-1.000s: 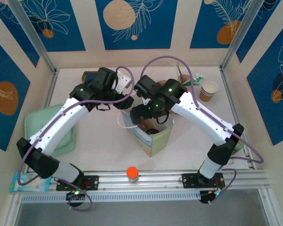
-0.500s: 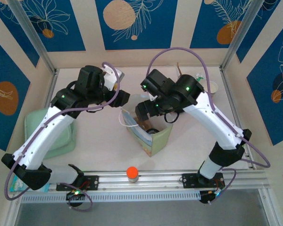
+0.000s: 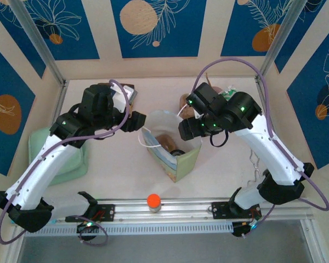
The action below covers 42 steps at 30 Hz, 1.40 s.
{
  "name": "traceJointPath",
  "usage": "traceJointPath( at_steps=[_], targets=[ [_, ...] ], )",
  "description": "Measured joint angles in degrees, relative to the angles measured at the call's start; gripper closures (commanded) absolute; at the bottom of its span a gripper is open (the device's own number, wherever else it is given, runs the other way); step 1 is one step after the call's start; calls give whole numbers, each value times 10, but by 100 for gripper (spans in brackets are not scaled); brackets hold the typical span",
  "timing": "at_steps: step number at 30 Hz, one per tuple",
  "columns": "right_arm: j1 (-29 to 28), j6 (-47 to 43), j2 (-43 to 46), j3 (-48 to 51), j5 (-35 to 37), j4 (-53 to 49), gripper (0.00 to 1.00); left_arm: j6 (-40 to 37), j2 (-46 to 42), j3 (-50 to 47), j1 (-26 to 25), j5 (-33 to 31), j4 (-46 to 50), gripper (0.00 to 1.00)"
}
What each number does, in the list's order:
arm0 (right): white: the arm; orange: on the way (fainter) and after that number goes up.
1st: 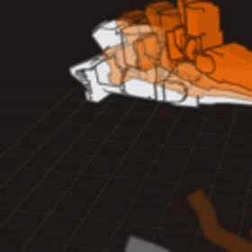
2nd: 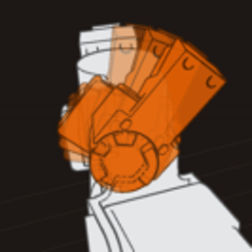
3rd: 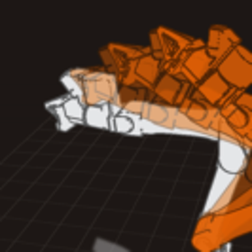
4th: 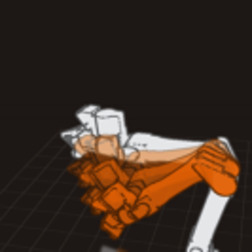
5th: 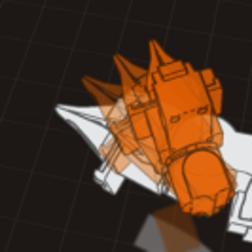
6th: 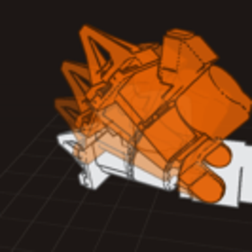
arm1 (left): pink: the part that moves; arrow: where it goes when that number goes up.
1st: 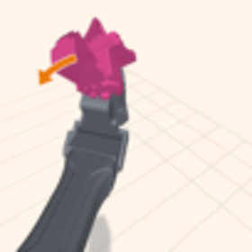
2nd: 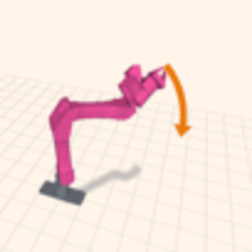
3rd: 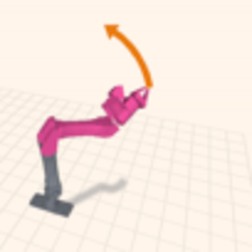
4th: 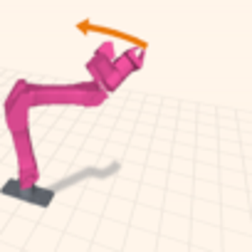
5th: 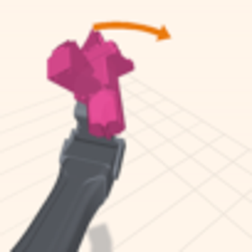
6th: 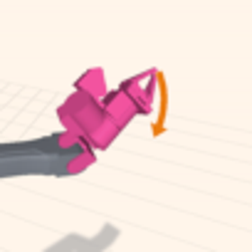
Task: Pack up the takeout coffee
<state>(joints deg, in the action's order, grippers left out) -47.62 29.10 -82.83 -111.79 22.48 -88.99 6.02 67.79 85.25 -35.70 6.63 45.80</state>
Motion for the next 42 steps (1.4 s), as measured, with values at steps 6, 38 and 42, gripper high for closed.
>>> traceJointPath(
  at_steps=[6, 38, 42],
  targets=[
    [40, -7, 24, 93, -28, 43, 37, 21, -8, -41, 0, 23, -4, 25],
    [13, 15, 44, 188, -108, 132, 75, 122, 1, -159, 0, 128, -142, 23],
    [0, 29, 49, 194, -108, 137, 75, 121, 24, -146, 0, 133, -141, 23]
  ],
)
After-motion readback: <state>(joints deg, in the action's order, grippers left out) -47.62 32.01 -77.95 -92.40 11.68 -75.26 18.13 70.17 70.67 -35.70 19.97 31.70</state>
